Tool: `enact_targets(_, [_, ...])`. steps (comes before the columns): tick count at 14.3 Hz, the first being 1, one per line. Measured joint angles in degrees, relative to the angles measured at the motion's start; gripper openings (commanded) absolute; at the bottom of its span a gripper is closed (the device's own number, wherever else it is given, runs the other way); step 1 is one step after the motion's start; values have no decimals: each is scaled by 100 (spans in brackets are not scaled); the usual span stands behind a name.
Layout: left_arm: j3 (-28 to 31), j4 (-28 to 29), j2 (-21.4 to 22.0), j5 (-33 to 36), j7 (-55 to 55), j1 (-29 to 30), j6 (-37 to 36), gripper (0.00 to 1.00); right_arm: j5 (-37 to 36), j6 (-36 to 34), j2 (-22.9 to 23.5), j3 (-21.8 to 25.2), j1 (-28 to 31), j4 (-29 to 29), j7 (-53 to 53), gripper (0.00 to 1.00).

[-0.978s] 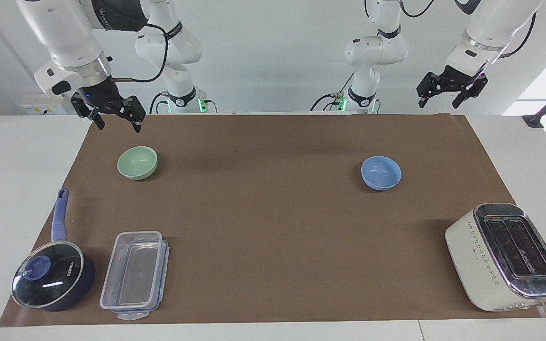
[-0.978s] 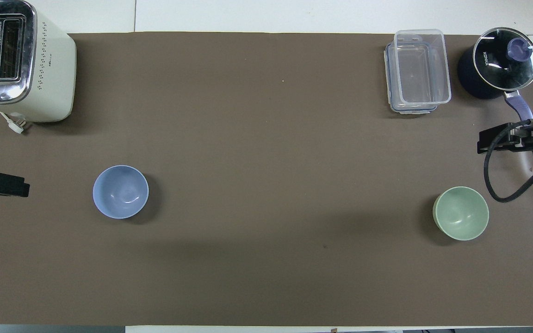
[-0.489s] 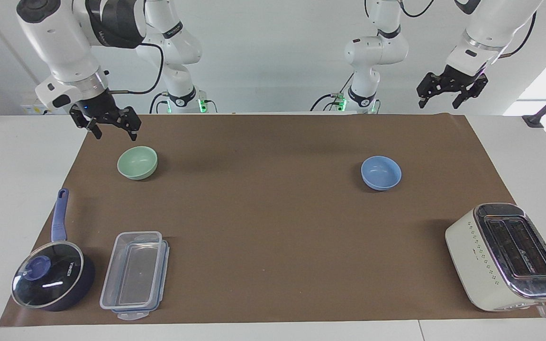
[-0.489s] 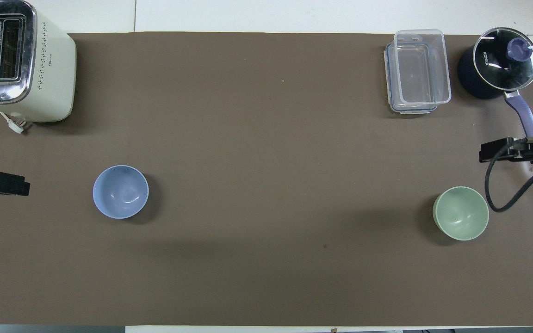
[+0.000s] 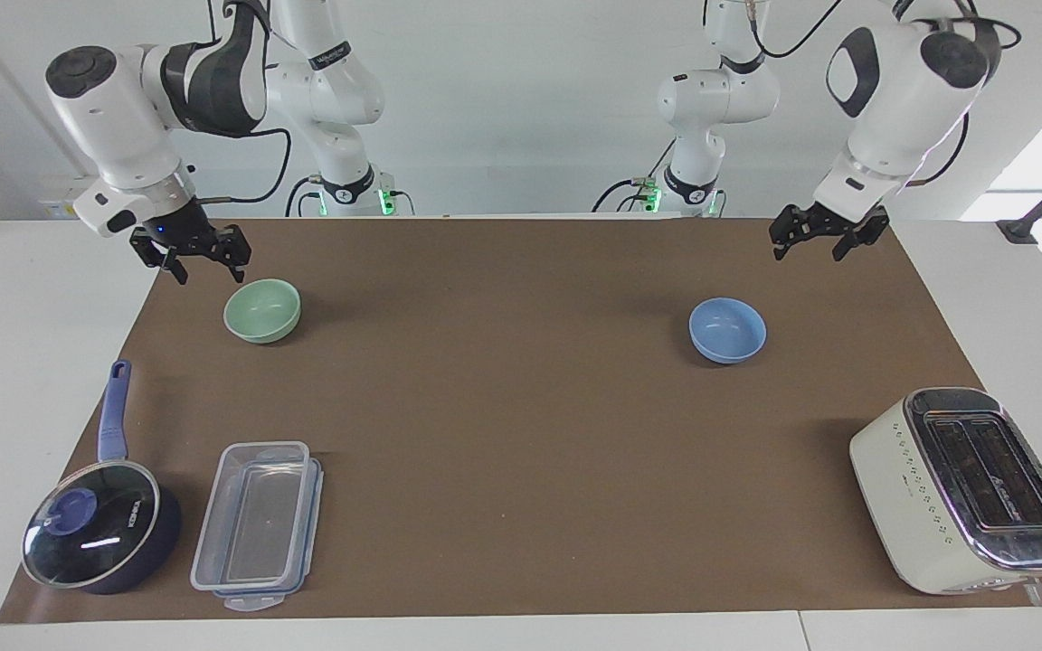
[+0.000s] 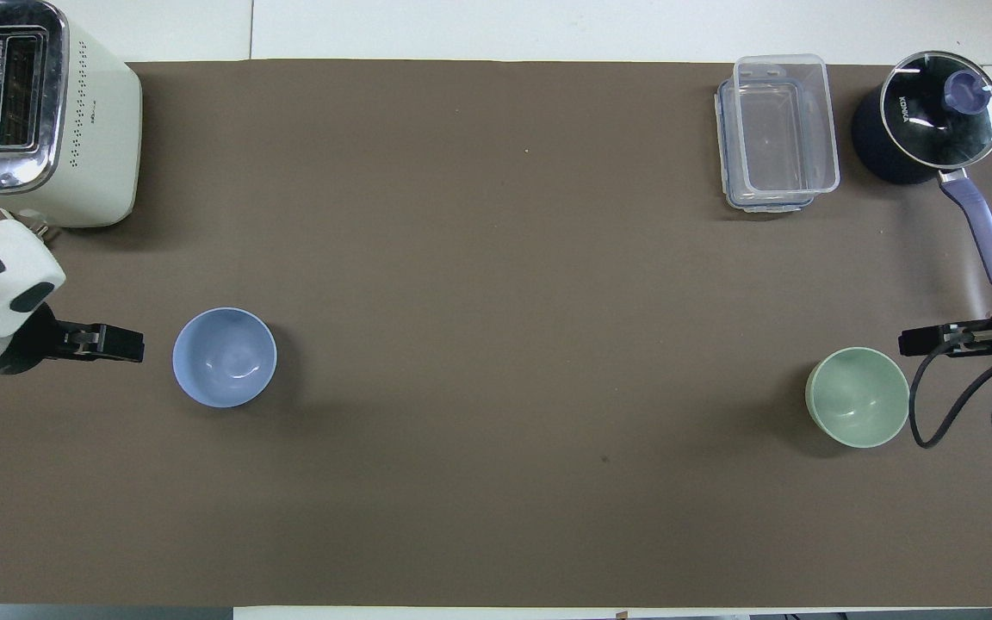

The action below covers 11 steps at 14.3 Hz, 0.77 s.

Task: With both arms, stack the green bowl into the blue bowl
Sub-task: 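Lower both grippers onto the rims of the blue and green bowls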

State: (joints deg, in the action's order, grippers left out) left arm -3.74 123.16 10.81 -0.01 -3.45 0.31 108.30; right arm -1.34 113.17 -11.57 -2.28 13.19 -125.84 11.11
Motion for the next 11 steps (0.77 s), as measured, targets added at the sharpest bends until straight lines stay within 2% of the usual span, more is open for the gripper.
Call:
enact_targets(3, [-14, 797, -144, 0, -7, -129, 940, 100, 0, 797, 99, 5, 208, -614, 9, 98])
enact_targets(7, [-25, 1136, -353, 0, -13, -326, 1259, 100, 2, 1617, 271, 8, 311, -1260, 24, 98])
enact_targets(11, [-25, 1526, -358, 0, -36, -430, 1744, 100, 2, 1954, 406, 7, 528, -1515, 27, 99])
